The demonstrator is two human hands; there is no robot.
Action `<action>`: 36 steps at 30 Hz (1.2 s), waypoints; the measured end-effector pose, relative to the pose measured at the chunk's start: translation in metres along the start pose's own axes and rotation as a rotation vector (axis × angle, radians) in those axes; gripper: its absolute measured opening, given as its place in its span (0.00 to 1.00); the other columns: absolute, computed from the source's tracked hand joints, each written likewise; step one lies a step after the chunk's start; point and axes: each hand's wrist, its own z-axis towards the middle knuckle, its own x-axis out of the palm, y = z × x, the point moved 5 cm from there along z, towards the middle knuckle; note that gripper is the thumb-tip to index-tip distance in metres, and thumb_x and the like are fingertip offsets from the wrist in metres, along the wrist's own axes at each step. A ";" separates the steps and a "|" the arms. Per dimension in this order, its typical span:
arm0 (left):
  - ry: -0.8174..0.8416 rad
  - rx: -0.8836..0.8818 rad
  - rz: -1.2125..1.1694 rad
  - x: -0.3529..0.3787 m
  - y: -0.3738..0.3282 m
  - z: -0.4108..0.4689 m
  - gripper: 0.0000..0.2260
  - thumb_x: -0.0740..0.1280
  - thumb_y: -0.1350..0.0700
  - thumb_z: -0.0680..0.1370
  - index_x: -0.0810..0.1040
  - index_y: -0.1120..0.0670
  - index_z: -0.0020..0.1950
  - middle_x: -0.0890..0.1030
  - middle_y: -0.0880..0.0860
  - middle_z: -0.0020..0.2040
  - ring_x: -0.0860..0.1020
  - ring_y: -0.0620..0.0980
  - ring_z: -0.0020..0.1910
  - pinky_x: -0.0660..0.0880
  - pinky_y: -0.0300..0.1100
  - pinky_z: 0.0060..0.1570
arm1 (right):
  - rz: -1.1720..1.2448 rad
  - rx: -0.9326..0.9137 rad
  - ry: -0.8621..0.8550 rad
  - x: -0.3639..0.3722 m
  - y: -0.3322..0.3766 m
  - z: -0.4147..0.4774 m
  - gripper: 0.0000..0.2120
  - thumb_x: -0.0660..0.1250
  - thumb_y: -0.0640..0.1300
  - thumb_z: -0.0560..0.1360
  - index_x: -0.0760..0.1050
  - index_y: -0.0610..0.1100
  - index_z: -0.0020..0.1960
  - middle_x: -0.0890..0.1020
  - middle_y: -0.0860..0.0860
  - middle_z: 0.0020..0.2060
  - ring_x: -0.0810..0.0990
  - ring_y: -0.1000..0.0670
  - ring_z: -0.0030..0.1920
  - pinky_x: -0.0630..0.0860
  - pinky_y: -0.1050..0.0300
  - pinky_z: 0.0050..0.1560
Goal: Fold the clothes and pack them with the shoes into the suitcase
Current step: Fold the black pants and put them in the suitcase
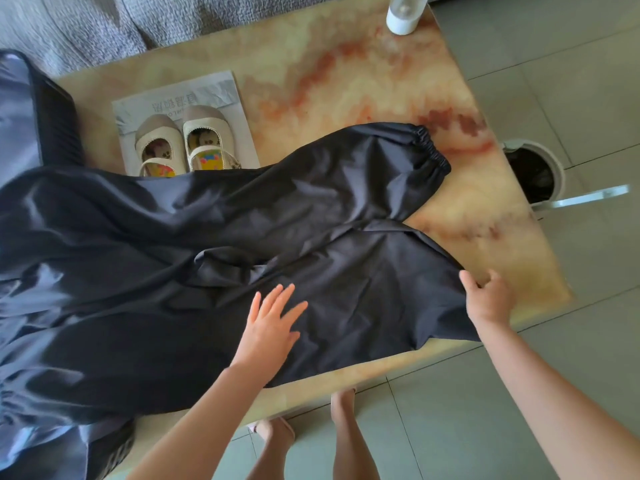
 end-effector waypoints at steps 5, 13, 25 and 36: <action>0.239 -0.085 0.008 0.028 -0.018 -0.013 0.35 0.67 0.41 0.75 0.55 0.45 0.77 0.49 0.55 0.79 0.54 0.54 0.77 0.60 0.61 0.68 | 0.043 0.158 0.044 -0.005 -0.016 0.006 0.24 0.61 0.59 0.77 0.69 0.39 0.34 0.74 0.42 0.35 0.72 0.38 0.42 0.67 0.49 0.40; 0.317 -0.129 -0.099 0.028 -0.023 -0.010 0.28 0.50 0.41 0.81 0.40 0.41 0.77 0.32 0.48 0.76 0.36 0.49 0.76 0.54 0.55 0.73 | 0.024 0.275 0.242 -0.006 -0.025 0.014 0.25 0.65 0.59 0.75 0.77 0.37 0.56 0.78 0.40 0.55 0.75 0.38 0.56 0.70 0.47 0.54; 0.357 -0.042 -0.110 0.029 -0.037 -0.014 0.27 0.52 0.43 0.82 0.43 0.43 0.77 0.25 0.49 0.72 0.33 0.52 0.75 0.71 0.38 0.62 | 0.003 -0.258 -0.385 -0.082 0.053 0.058 0.18 0.66 0.33 0.71 0.77 0.40 0.61 0.74 0.40 0.65 0.69 0.40 0.66 0.64 0.50 0.65; 0.404 -0.140 -0.094 0.039 -0.024 -0.024 0.35 0.57 0.45 0.81 0.34 0.46 0.76 0.27 0.54 0.74 0.33 0.54 0.75 0.73 0.37 0.59 | -0.688 -0.559 0.335 0.046 0.036 -0.006 0.42 0.58 0.65 0.76 0.38 0.51 0.78 0.38 0.46 0.77 0.40 0.42 0.77 0.48 0.40 0.74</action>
